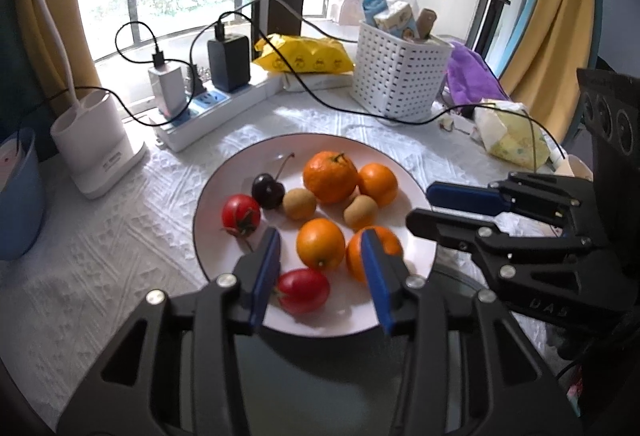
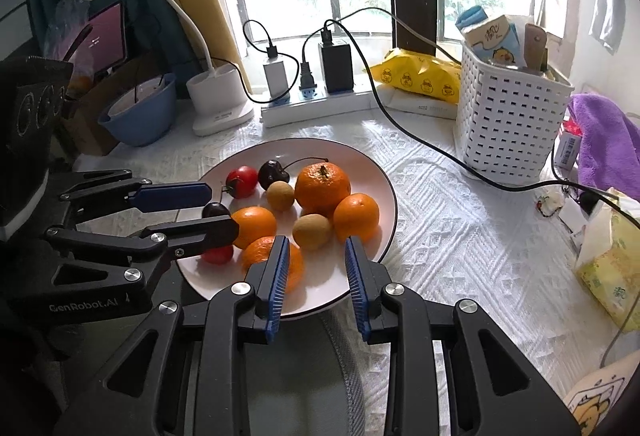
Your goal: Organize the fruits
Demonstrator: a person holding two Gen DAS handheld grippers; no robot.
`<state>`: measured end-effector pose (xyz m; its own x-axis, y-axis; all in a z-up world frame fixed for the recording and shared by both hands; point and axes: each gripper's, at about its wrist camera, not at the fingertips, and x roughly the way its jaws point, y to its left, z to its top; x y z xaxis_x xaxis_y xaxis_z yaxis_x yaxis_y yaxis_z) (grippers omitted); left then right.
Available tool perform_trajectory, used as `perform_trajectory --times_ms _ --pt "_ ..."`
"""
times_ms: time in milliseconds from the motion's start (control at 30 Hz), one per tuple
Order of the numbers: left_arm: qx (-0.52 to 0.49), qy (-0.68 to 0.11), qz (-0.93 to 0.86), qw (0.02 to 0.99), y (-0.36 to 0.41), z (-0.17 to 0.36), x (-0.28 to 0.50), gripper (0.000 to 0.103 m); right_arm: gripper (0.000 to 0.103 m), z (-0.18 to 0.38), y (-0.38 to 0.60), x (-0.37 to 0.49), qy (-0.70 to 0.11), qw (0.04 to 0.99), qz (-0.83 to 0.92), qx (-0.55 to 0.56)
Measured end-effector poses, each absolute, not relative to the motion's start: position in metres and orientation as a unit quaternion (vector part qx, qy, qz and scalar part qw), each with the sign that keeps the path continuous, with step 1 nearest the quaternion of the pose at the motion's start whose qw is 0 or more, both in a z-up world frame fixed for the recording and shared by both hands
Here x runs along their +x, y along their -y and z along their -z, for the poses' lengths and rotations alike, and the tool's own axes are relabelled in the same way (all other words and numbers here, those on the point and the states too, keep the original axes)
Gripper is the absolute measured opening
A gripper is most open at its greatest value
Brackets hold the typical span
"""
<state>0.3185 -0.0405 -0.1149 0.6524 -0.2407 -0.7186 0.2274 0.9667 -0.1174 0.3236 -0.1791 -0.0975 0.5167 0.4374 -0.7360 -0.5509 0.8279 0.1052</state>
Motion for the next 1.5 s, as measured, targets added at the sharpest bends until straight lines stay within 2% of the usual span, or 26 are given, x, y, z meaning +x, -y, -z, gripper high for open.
perform_trajectory --times_ms 1300,1500 --pt "-0.018 -0.339 0.117 0.933 0.02 0.08 0.198 0.044 0.03 0.049 0.188 0.216 -0.347 0.894 -0.27 -0.088" --pt "-0.018 -0.318 0.118 0.94 0.016 0.067 0.174 0.047 0.03 0.038 0.19 0.199 -0.333 0.901 -0.264 -0.09"
